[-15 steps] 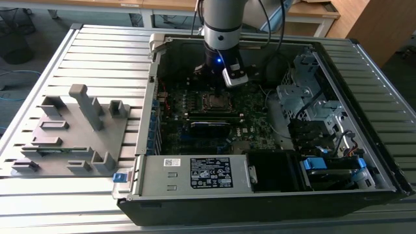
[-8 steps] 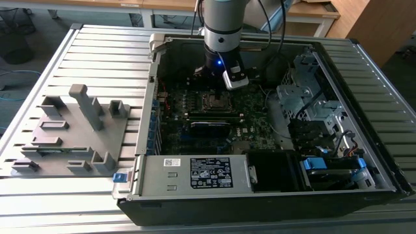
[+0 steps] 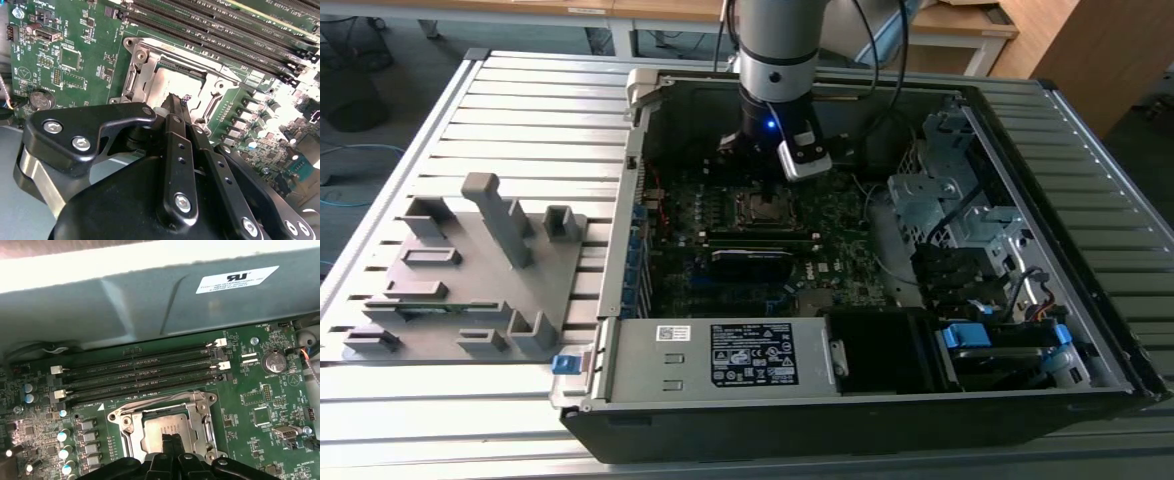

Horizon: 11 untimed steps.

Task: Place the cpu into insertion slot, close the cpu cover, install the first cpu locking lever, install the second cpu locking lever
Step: 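Install the first cpu locking lever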

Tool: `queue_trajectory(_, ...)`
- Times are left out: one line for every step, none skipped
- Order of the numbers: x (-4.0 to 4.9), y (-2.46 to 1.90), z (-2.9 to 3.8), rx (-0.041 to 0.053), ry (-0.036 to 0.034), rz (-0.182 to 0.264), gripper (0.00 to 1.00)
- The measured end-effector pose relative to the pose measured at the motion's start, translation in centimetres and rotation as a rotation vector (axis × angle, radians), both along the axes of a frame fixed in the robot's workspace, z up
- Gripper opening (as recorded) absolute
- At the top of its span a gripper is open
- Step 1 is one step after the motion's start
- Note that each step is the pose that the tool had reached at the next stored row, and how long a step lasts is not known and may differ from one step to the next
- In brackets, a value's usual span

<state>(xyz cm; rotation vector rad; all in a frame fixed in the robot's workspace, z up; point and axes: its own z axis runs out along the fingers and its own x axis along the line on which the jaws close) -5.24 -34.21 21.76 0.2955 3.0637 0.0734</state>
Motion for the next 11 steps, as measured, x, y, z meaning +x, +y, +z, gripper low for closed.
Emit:
queue_trajectory(0.00,0.00,0.13,0.0000,-0.0001,0.000,0.10)
queue_trajectory(0.00,0.00,0.28,0.0000,0.0000,0.000,0.10)
queue_trajectory(0.00,0.00,0.40,-0.0001,0.0000,0.000,0.10)
queue_trajectory(0.00,0.00,0.52,-0.0001,0.0000,0.000,0.10)
queue_trajectory(0.00,0.00,0.64,-0.0001,0.0001,0.000,0.10)
queue_trajectory(0.00,0.00,0.75,-0.0001,0.0001,0.000,0.10)
queue_trajectory(0.00,0.00,0.83,-0.0001,0.0000,0.000,0.10)
queue_trajectory(0.00,0.00,0.85,0.0001,0.0000,0.000,0.10)
queue_trajectory(0.00,0.00,0.84,-0.0004,-0.0001,0.000,0.10)
queue_trajectory(0.01,0.01,0.84,-0.0045,-0.0001,0.000,0.10)
queue_trajectory(0.00,0.00,0.86,-0.0126,0.0001,0.000,0.10)
